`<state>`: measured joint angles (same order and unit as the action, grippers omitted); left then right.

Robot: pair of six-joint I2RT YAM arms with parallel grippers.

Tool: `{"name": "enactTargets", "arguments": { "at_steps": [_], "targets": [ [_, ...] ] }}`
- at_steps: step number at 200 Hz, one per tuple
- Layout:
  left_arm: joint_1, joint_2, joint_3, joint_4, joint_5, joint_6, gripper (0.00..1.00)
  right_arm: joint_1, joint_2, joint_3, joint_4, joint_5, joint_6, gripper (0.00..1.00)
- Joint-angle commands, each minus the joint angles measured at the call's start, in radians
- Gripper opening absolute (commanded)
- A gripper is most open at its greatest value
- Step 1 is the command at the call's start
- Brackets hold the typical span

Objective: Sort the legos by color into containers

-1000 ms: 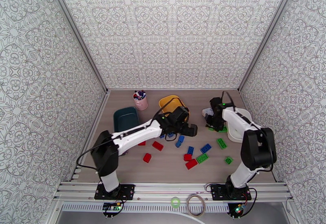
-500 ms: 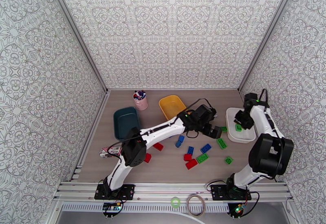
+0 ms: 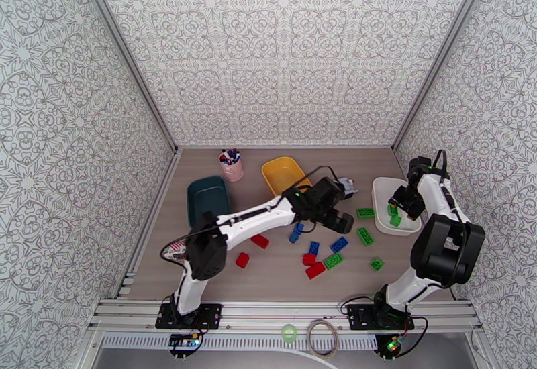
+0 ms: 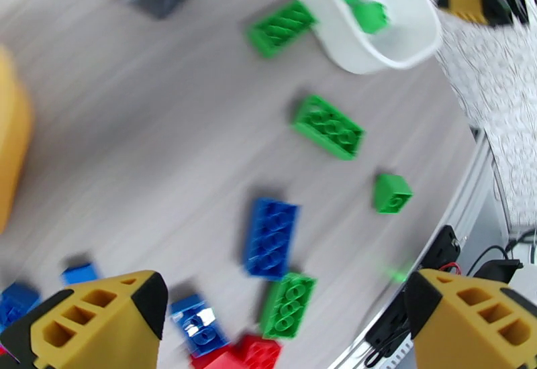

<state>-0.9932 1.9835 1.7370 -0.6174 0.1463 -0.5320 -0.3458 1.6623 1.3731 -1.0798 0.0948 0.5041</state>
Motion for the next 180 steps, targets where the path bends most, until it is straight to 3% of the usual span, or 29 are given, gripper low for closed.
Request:
{"name": "enactTargets", "arguments": {
  "at_steps": [1, 50, 105, 138, 180],
  "targets": [
    [0.026, -0.105, -0.087, 0.062, -0.08, -0.058, 0.99, 0.02, -0.089, -0.019, 0.005, -0.05, -0.034, 0.57],
    [0.078, -0.261, -0.338, 0.11, -0.158, -0.175, 0.99, 0.218, -0.254, -0.135, 0.012, -0.155, 0.015, 0.64],
    [0.085, -0.435, -0.598, 0.144, -0.229, -0.313, 0.99, 0.645, -0.389, -0.385, 0.053, -0.169, 0.239, 0.66],
    [0.058, -0.494, -0.675, 0.145, -0.261, -0.362, 0.99, 0.835, -0.449, -0.545, 0.105, -0.176, 0.383, 0.7],
    [0.011, -0.497, -0.679, 0.131, -0.288, -0.384, 0.99, 0.92, -0.523, -0.693, 0.154, -0.195, 0.545, 0.7]
  ]
}}
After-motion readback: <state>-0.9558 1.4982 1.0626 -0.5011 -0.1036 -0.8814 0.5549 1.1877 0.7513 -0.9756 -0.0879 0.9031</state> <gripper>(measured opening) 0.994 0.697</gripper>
